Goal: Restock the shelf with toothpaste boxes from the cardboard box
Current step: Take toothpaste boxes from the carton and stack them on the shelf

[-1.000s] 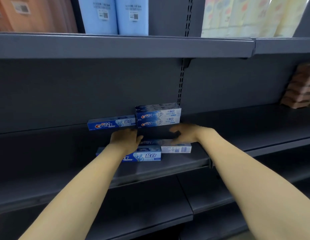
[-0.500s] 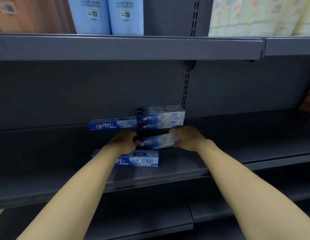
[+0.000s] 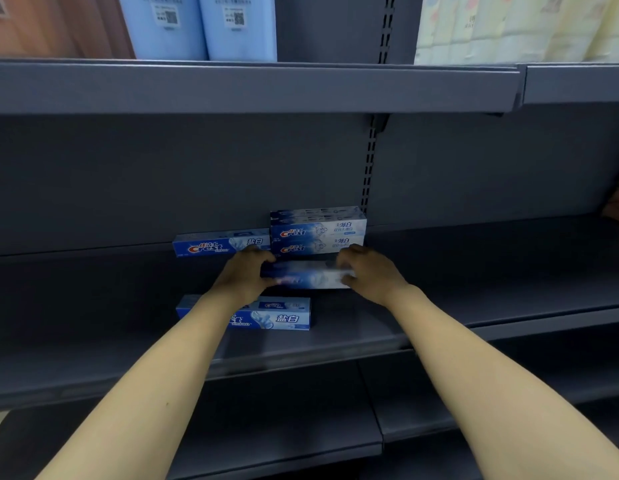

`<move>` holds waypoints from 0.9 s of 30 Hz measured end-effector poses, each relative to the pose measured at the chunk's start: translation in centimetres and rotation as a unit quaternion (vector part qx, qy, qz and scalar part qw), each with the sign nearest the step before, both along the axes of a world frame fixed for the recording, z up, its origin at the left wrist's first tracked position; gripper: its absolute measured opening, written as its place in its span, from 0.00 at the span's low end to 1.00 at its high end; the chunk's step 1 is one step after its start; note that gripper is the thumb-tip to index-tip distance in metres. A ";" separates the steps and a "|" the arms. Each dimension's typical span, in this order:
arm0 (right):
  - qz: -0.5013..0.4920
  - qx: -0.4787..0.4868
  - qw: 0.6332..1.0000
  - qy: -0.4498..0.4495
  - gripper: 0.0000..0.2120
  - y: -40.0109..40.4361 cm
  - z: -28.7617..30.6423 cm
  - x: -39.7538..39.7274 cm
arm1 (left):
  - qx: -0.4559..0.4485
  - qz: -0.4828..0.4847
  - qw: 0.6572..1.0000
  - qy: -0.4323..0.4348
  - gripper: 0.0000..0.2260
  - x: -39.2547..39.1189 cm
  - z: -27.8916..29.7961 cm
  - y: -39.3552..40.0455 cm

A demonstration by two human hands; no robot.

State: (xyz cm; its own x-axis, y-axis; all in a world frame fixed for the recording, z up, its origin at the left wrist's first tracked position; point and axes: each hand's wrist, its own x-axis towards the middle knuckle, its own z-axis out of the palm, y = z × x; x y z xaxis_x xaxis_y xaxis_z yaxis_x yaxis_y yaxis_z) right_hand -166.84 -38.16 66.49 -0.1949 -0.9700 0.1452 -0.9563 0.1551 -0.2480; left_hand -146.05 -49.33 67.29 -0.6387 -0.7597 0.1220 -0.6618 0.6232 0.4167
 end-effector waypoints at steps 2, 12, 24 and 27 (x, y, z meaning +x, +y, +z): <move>-0.003 0.018 0.999 -0.038 0.15 -0.1 -0.3 -0.2 | 0.002 0.001 1.000 -0.020 0.19 0.1 -0.3 0.1; -0.020 0.061 0.998 -0.020 0.26 0.8 0.4 -1.3 | 0.023 0.011 1.000 -0.010 0.16 -0.3 -0.8 0.5; -0.079 0.024 0.992 0.099 0.18 -1.3 -1.9 0.6 | 0.009 0.040 0.994 -0.099 0.14 -4.1 -1.9 0.7; -0.081 0.022 0.990 0.111 0.18 -2.1 -1.9 0.1 | 0.033 0.015 0.993 -0.113 0.21 -4.9 -1.9 0.2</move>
State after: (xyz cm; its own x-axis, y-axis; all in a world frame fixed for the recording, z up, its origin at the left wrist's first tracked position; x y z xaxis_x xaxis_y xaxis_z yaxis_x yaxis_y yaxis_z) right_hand -166.70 -40.24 64.60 -0.3165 -0.9350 0.1601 -0.9482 0.3169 -0.0241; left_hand -150.95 -49.08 65.40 -0.6216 -0.7801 -0.0714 -0.7602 0.5788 0.2951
